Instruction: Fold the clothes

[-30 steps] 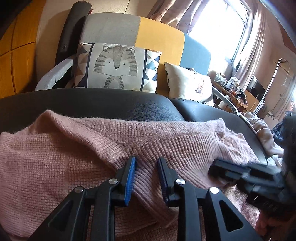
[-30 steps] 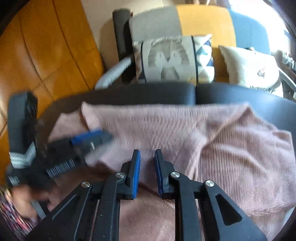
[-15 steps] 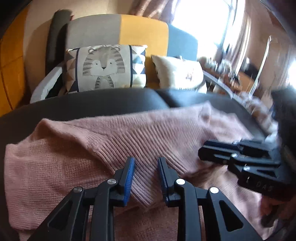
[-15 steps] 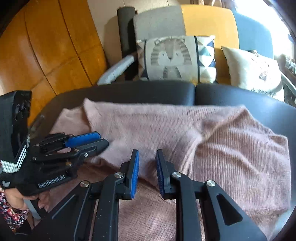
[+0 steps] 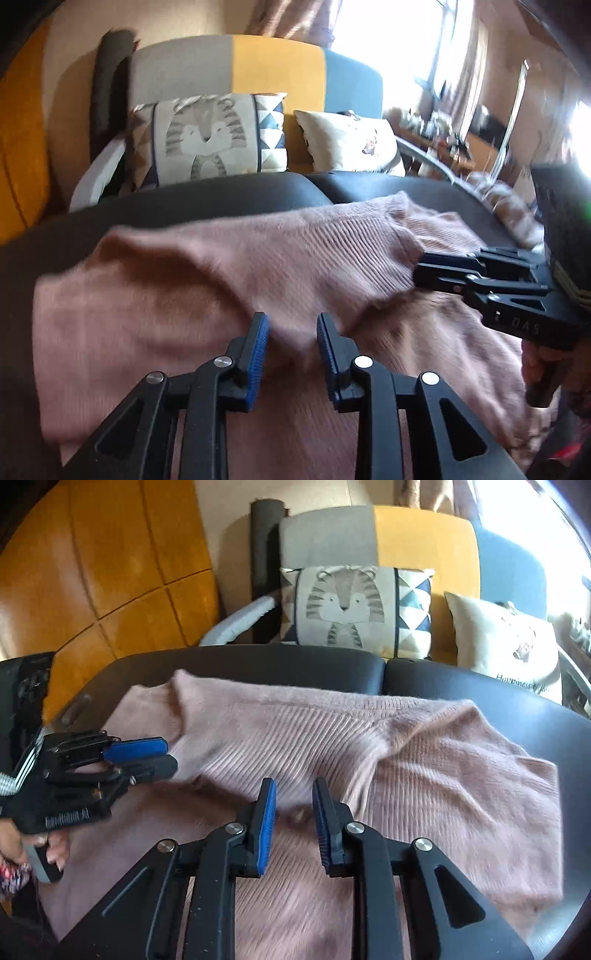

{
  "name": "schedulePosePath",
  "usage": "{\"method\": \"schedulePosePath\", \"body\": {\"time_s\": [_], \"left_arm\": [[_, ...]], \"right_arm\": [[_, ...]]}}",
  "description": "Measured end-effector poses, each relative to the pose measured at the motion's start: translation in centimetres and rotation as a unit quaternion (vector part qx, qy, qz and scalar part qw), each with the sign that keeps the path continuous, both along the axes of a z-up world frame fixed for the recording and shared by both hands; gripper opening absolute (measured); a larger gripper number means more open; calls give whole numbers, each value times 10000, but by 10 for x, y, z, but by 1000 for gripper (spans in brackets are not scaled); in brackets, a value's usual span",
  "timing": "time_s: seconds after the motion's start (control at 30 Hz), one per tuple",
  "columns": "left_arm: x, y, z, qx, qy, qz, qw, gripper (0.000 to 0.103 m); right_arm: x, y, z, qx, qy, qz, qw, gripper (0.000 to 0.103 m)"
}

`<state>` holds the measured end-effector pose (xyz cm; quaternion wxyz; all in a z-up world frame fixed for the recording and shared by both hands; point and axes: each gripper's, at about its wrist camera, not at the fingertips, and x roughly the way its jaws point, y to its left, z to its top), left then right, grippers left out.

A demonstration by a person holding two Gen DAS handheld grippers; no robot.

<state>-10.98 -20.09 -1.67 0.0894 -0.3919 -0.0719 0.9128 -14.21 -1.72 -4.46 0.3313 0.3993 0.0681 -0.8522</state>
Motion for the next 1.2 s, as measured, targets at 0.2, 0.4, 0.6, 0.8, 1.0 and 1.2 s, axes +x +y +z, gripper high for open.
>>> {"method": "schedulePosePath", "body": {"time_s": [0.2,0.4,0.6,0.8,1.0,1.2], "left_arm": [[57,-26,-14,315,-125,434,9985,29],[87,-34,-32,-127,-131,403,9990,28],[94,-34,-33,-356,-258,502,9978,28],[113,11,-13,308,93,-19,9995,26],[126,80,-29,-907,237,-962,9909,27],[139,75,-37,-974,613,-1042,9879,29]], "right_arm": [[54,29,-17,82,-443,-65,9990,23],[79,45,-30,571,-182,104,9981,23],[72,59,-20,130,-442,-193,9988,24],[102,84,-11,237,-544,-117,9982,25],[127,108,-17,1118,-167,-88,9935,26],[114,137,-21,852,-362,-511,9944,37]]}}
